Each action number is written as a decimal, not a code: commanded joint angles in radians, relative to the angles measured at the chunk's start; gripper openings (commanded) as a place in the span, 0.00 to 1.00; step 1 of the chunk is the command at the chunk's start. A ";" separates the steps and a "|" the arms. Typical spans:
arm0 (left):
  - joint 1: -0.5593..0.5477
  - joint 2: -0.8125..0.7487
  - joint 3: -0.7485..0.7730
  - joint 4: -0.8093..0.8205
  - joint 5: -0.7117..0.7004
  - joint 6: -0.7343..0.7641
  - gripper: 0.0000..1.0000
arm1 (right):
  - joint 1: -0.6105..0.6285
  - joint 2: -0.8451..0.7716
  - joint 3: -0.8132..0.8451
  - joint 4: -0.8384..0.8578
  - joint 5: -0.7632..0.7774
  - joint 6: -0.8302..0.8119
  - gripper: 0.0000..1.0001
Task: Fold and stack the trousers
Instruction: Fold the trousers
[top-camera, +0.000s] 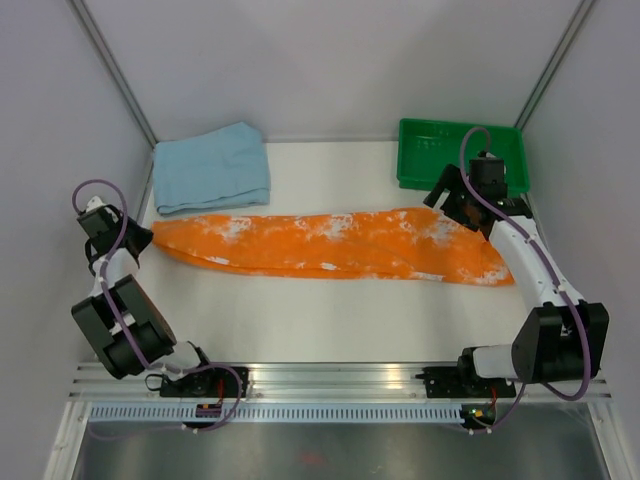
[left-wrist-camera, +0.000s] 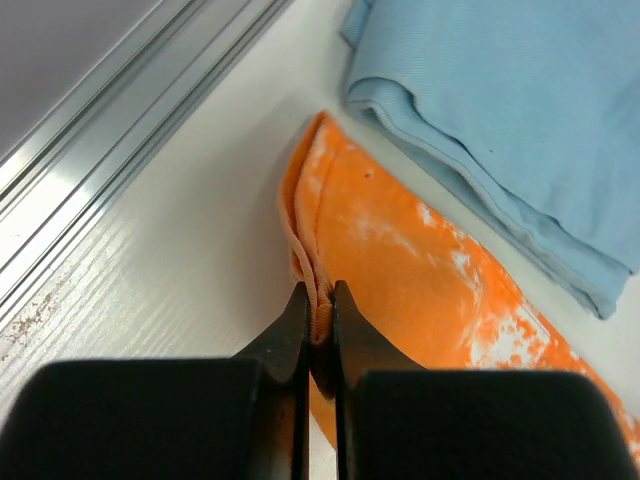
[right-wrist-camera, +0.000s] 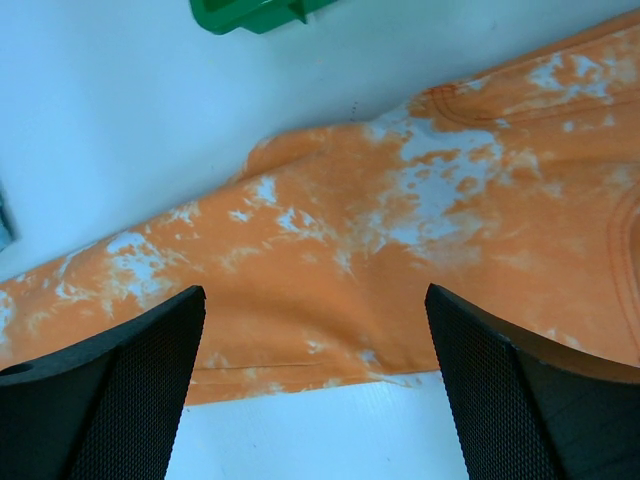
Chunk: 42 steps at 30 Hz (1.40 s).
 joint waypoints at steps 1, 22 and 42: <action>0.003 -0.094 0.000 0.082 0.109 0.145 0.02 | -0.005 0.029 0.036 0.101 -0.141 -0.036 0.98; 0.154 -0.205 -0.026 0.261 0.287 0.040 0.02 | 0.461 0.438 0.049 0.376 -0.241 -0.199 0.15; 0.159 -0.094 0.104 0.300 0.485 0.040 0.02 | 0.808 0.958 0.635 0.371 -0.191 -0.163 0.00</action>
